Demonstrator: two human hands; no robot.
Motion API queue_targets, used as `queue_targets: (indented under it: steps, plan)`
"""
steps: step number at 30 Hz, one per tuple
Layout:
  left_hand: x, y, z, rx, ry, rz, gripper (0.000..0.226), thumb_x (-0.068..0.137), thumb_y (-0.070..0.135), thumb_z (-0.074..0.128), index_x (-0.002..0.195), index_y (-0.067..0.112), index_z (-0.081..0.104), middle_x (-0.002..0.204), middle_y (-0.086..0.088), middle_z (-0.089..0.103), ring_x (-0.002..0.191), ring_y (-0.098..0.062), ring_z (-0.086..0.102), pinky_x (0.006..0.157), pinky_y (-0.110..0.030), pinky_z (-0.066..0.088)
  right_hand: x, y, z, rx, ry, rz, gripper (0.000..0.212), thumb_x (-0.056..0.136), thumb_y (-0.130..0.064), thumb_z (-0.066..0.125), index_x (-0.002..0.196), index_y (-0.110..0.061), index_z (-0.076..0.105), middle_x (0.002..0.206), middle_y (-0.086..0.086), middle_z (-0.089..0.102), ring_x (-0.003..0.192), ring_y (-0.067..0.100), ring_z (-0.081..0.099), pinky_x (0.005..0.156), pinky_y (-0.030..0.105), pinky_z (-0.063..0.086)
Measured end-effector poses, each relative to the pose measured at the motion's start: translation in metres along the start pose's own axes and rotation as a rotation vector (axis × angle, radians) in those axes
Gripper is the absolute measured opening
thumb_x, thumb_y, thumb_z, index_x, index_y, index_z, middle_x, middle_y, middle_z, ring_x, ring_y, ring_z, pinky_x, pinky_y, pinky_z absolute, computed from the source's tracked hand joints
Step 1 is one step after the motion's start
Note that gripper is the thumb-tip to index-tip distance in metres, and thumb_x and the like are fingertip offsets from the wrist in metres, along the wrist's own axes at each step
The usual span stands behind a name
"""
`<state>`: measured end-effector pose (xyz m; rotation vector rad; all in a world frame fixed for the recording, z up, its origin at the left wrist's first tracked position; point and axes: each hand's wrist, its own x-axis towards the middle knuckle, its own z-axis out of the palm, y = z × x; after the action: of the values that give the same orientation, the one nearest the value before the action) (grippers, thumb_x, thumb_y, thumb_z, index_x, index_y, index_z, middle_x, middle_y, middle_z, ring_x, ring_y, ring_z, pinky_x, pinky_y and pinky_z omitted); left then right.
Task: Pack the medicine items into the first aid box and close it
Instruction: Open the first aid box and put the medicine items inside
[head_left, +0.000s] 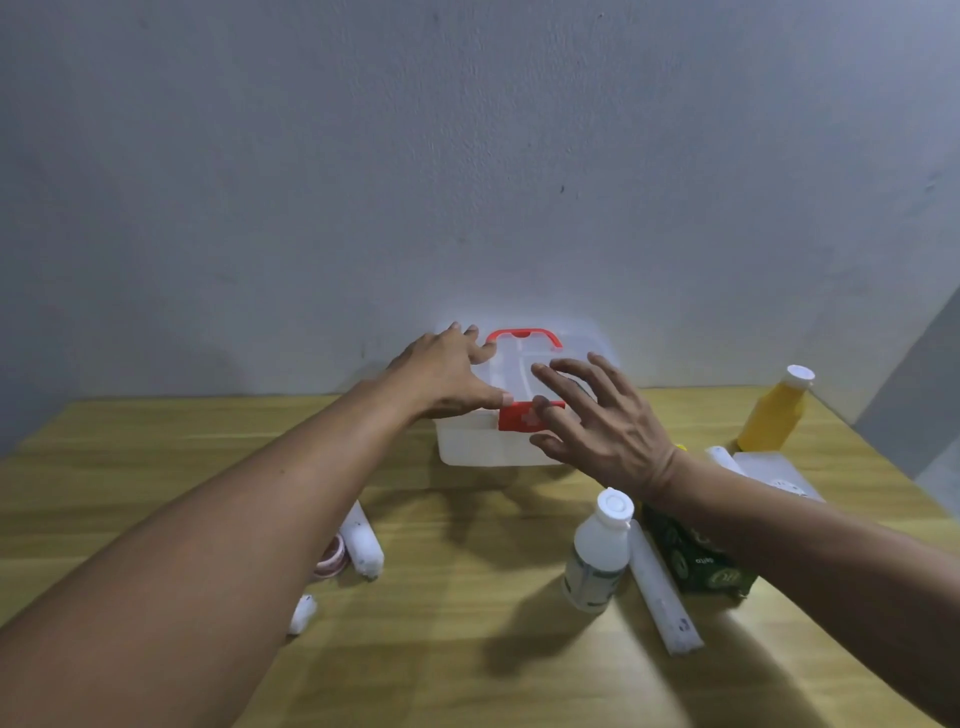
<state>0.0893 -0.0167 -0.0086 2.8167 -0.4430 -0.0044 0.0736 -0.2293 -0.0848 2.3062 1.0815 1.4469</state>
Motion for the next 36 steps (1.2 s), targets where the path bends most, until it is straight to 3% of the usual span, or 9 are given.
queue_targets:
  steps: [8, 13, 16, 20, 28, 36]
  plan:
    - [0.002, -0.002, -0.002, -0.023, -0.010, -0.003, 0.078, 0.080, 0.054, 0.065, 0.147, 0.026, 0.037, 0.161, -0.001, 0.020, 0.149, -0.021, 0.016, 0.118, -0.044, 0.020, 0.008, 0.005, -0.001, 0.030, 0.000, -0.072, 0.027, 0.088, -0.030, 0.069, 0.093, -0.004, 0.068, 0.116, 0.025, 0.067, 0.108, 0.040, 0.064, 0.089, 0.054, 0.052]
    - [0.001, -0.001, -0.001, 0.023, -0.020, 0.008, 0.076, 0.083, 0.056, 0.059, 0.148, 0.028, 0.032, 0.162, 0.000, 0.015, 0.150, -0.022, 0.011, 0.119, -0.045, 0.017, 0.015, 0.005, 0.000, -0.025, 0.120, -0.198, 0.025, 0.085, -0.022, 0.070, 0.093, -0.001, 0.059, 0.104, 0.025, 0.071, 0.093, 0.039, 0.070, 0.072, 0.047, 0.058]
    - [0.002, -0.001, 0.001, 0.011, -0.026, -0.004, 0.075, 0.084, 0.055, 0.058, 0.149, 0.028, 0.031, 0.162, 0.000, 0.014, 0.150, -0.021, 0.010, 0.119, -0.046, 0.017, 0.018, 0.005, 0.001, -0.065, 0.101, -0.264, 0.023, 0.078, -0.018, 0.072, 0.087, 0.001, 0.063, 0.098, 0.029, 0.071, 0.087, 0.042, 0.071, 0.066, 0.047, 0.059]
    - [0.003, -0.002, 0.000, -0.004, -0.039, -0.014, 0.073, 0.085, 0.053, 0.057, 0.149, 0.028, 0.031, 0.163, 0.000, 0.013, 0.150, -0.020, 0.009, 0.120, -0.047, 0.017, 0.020, 0.003, 0.000, -0.083, 0.003, -0.296, 0.019, 0.079, -0.015, 0.069, 0.086, 0.003, 0.067, 0.098, 0.032, 0.070, 0.086, 0.044, 0.071, 0.066, 0.049, 0.060]
    - [0.000, -0.001, -0.002, 0.010, -0.039, -0.001, 0.075, 0.085, 0.054, 0.058, 0.149, 0.027, 0.030, 0.163, -0.001, 0.013, 0.150, -0.021, 0.008, 0.120, -0.046, 0.017, 0.021, -0.003, -0.006, -0.103, -0.055, -0.281, 0.032, 0.094, -0.007, 0.036, 0.092, 0.006, 0.065, 0.101, 0.033, 0.069, 0.089, 0.046, 0.069, 0.069, 0.051, 0.059]
    - [-0.005, 0.006, -0.003, 0.037, -0.047, -0.001, 0.078, 0.087, 0.052, 0.058, 0.151, 0.023, 0.025, 0.163, -0.003, 0.010, 0.151, -0.023, 0.003, 0.119, -0.043, 0.014, 0.021, -0.004, -0.007, -0.091, -0.091, -0.284, 0.029, 0.092, -0.004, 0.037, 0.092, 0.005, 0.065, 0.101, 0.032, 0.069, 0.089, 0.045, 0.069, 0.068, 0.050, 0.058]
